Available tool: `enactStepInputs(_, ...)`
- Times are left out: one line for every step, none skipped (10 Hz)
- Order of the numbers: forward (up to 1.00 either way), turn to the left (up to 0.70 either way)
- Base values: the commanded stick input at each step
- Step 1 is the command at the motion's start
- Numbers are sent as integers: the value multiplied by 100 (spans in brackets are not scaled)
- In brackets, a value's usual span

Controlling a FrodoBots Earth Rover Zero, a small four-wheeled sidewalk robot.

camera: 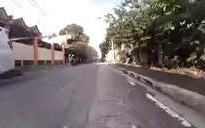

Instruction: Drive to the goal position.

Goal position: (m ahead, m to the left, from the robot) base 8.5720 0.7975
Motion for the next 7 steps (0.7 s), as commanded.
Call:
enactStepInputs(100, 0)
enactStepInputs(100, 0)
enactStepInputs(100, 0)
enactStepInputs(100, 0)
enactStepInputs(100, 0)
enactStepInputs(100, 0)
enactStepInputs(100, 0)
